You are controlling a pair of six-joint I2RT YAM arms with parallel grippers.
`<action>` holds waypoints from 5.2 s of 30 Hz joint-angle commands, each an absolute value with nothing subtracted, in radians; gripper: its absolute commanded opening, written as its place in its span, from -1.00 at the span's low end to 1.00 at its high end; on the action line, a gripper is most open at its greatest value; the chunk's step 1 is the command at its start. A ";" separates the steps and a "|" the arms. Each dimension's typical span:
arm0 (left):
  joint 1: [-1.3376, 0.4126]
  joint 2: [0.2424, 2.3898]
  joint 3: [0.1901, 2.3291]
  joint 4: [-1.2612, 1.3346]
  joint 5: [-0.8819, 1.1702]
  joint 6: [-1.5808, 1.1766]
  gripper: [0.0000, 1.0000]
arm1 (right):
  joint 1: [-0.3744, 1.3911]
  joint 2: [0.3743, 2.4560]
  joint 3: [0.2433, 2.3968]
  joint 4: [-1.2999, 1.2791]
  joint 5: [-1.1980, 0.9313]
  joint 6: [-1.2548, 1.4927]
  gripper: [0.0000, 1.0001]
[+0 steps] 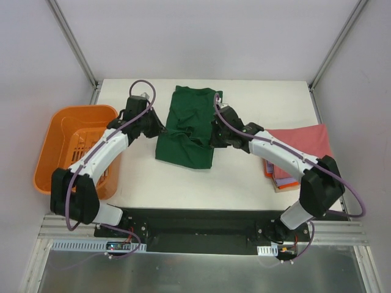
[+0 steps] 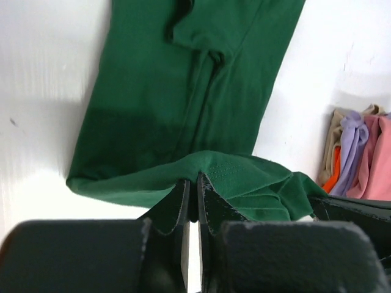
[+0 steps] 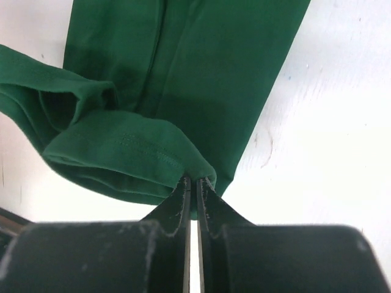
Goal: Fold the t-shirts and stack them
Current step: Fold the folded rectangular tshirt in 1/3 of the way, then grab one side of the 2/3 rectangular tshirt with both arms, then fold the long partially folded tshirt into a neat square
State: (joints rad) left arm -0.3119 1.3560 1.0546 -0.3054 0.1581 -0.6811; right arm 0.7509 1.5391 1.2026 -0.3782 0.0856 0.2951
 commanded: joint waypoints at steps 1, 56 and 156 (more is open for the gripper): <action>-0.267 1.459 1.161 -0.241 0.245 -0.612 -1.00 | 0.695 1.617 1.301 -0.370 0.011 0.236 -0.99; -0.176 1.307 0.770 -0.255 0.235 -0.634 0.98 | 0.615 2.228 1.856 -0.285 -0.262 0.008 0.94; -0.175 0.692 0.879 -0.487 0.139 -0.724 -1.00 | 1.028 1.295 1.108 -0.362 -0.664 -0.009 -0.99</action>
State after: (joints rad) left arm -0.1822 0.5854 0.8276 -0.6285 0.1265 -0.7017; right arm 1.0817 1.3472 1.0779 -0.2684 -0.6750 -0.0399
